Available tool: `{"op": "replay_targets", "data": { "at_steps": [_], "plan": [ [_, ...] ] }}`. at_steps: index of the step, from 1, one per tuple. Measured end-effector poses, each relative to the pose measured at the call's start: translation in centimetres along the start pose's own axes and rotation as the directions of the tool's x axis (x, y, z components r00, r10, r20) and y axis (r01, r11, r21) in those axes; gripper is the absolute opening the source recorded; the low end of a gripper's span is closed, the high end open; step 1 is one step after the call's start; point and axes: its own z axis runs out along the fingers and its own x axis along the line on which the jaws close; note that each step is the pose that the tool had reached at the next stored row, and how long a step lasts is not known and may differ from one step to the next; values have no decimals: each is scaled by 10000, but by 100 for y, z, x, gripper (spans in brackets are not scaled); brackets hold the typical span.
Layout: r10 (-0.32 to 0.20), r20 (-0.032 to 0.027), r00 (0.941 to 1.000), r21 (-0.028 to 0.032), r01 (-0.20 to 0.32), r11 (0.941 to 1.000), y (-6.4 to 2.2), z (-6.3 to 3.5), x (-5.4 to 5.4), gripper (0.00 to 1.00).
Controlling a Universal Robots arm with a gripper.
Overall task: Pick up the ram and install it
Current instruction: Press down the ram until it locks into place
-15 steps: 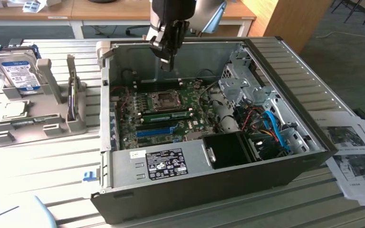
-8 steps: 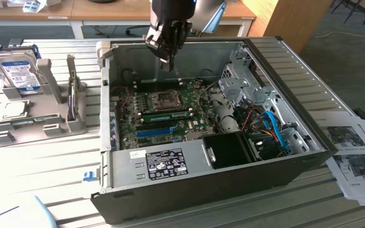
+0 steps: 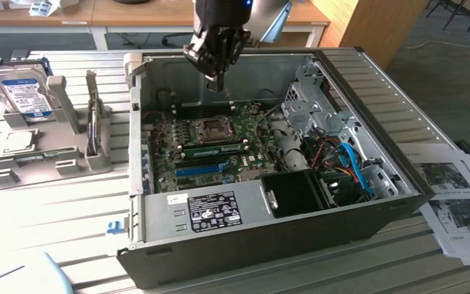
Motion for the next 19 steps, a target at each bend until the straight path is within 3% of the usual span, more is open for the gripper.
{"op": "replay_targets", "data": {
  "at_steps": [5, 9, 14, 19],
  "plan": [
    [684, 9, 9977, -15, -684, 9977, 0, 2, 0, 9],
    [1248, 15, 9922, -27, -1247, 9922, 0, 4, 0, 9],
    [1944, 23, 9809, -44, -1944, 9809, 0, 7, 0, 9],
    [2606, 28, 9654, -59, -2606, 9654, 0, 10, 0, 9]
  ]
}}
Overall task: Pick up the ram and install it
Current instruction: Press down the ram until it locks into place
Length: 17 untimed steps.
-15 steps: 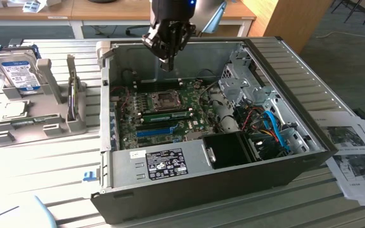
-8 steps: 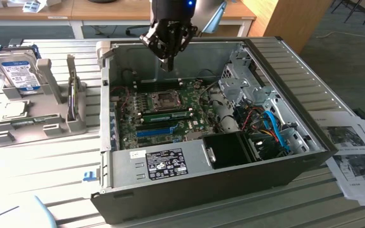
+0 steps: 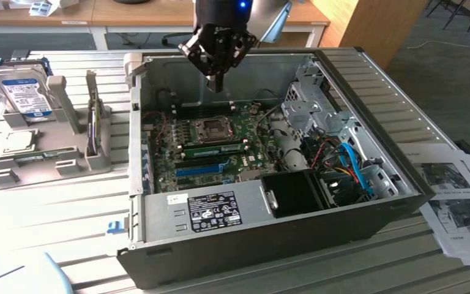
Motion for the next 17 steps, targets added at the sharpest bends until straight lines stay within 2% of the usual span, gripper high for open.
{"op": "replay_targets", "data": {
  "at_steps": [4, 8, 12, 17],
  "plan": [
    [534, 8, 9986, -12, -533, 9986, 0, 2, 0, 9],
    [1035, 14, 9946, -23, -1035, 9946, 0, 5, 0, 9],
    [1513, 18, 9885, -34, -1513, 9885, 0, 6, 0, 9],
    [2082, 24, 9781, -48, -2082, 9781, 0, 9, 0, 9]
  ]
}}
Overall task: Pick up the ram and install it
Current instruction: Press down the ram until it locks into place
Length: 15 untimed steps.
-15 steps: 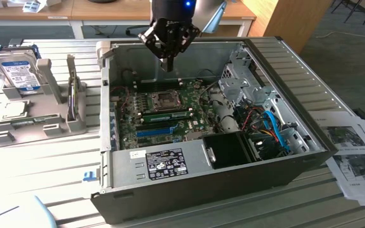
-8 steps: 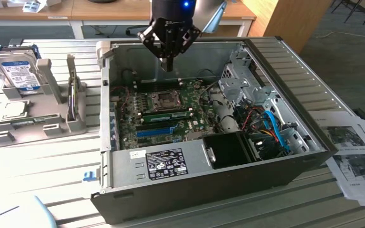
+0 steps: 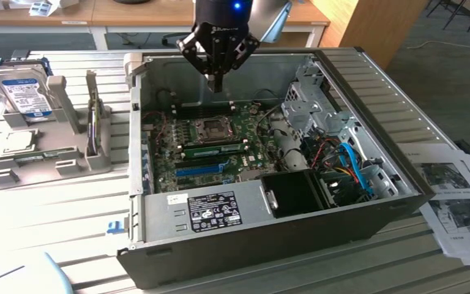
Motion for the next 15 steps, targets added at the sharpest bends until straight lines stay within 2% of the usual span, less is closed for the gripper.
{"op": "replay_targets", "data": {
  "at_steps": [4, 10, 15],
  "plan": [
    [442, 6, 9990, -10, -442, 9990, 0, 2, 0, 9],
    [1051, 13, 9945, -23, -1051, 9945, 0, 4, 1, 9],
    [1074, 19, 9942, -24, -1074, 9942, 0, 4, 3, 9]
  ]
}}
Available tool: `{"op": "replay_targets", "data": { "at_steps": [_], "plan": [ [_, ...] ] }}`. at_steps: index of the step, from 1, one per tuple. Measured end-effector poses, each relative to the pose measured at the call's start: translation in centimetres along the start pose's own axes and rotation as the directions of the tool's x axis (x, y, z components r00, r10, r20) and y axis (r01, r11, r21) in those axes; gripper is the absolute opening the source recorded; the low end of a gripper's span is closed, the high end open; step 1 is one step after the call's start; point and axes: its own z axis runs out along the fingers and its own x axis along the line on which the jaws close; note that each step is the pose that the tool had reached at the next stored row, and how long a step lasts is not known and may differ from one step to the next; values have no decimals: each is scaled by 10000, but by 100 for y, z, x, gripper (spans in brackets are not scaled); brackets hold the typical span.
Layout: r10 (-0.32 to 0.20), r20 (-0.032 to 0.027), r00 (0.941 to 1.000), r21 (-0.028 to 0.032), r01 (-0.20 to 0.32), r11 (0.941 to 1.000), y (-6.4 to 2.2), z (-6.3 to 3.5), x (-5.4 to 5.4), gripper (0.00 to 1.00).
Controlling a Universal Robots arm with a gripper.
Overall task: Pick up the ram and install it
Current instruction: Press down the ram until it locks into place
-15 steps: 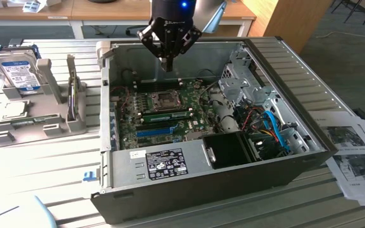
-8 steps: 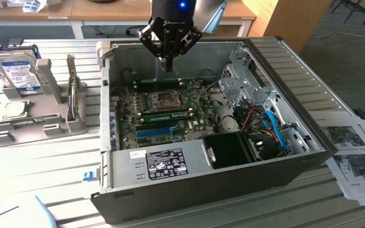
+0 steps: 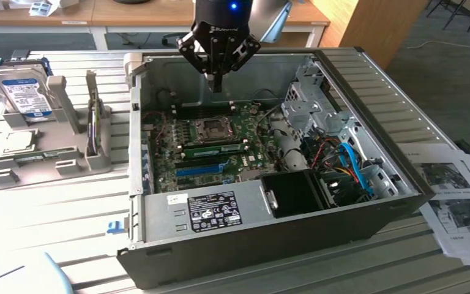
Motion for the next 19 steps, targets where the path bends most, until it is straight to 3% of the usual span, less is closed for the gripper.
{"op": "replay_targets", "data": {
  "at_steps": [6, 19],
  "plan": [
    [-4, 122, 9999, -14, 4, 10000, 1, 1, 14, 9],
    [215, 126, 9997, -18, -215, 9998, 1, 1, 15, 9]
  ]
}}
